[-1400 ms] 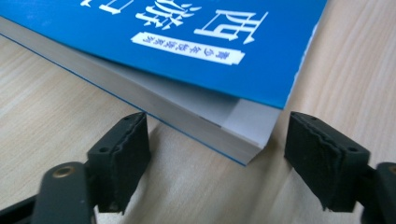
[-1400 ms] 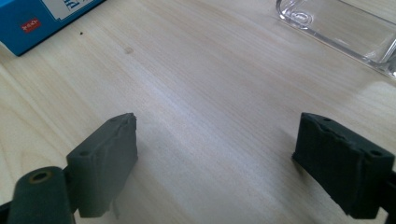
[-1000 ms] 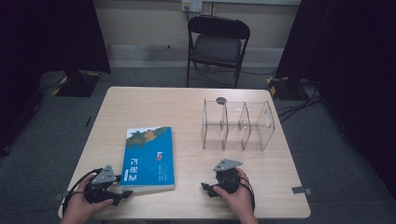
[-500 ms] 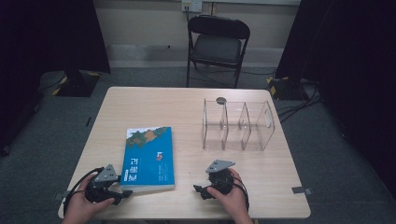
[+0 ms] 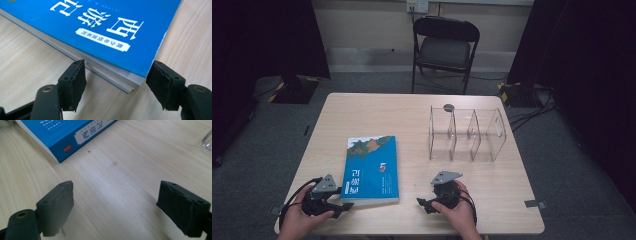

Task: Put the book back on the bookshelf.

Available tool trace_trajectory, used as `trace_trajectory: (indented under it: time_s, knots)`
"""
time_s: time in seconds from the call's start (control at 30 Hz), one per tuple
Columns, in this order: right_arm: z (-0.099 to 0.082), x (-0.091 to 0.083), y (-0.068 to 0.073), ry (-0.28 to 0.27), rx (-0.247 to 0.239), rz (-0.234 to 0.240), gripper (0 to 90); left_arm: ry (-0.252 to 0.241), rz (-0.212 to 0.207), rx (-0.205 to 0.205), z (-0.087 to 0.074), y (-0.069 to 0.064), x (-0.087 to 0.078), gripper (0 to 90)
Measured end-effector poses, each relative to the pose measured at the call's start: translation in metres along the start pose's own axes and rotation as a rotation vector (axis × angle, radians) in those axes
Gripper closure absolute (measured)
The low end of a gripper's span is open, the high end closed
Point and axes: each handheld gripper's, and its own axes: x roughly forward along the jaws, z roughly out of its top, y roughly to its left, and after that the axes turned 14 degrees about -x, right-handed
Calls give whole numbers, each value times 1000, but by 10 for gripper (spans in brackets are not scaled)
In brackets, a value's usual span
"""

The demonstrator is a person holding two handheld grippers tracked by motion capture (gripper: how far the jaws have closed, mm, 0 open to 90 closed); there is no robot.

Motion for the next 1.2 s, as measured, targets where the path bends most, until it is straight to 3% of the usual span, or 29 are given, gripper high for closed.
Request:
trace_trajectory:
  time_s: [0.13,0.2,0.3,0.43,0.5,0.53,0.63,0.9,1.0,1.1,1.2]
  knots:
    - [1,0,1,-13,11,10,128,-9,-5,-8,2,0,-2,321]
    - [2,1,2,-17,6,16,128,-31,-18,-40,3,-1,-3,322]
    - [3,1,4,-21,-1,19,128,-24,-37,-32,7,1,-8,323]
    - [6,-1,5,-41,9,34,128,-13,-27,-18,10,0,-10,323]
    - [6,0,5,-47,24,37,128,-27,-36,-42,12,-1,-11,323]
    - [7,0,5,-53,23,44,128,-24,-33,-22,13,-1,-12,323]
    - [11,1,9,-58,17,49,128,-39,-35,-13,17,-1,-15,323]
    - [26,8,18,-76,-13,66,127,-46,-42,-31,21,-2,-17,322]
    - [30,9,20,-95,-9,97,128,-48,-42,-30,23,-1,-18,322]
    - [32,12,22,-90,-7,110,128,-60,-54,-54,24,-2,-18,322]
    - [34,18,26,-76,-19,124,128,-49,-50,-41,24,-2,-18,322]
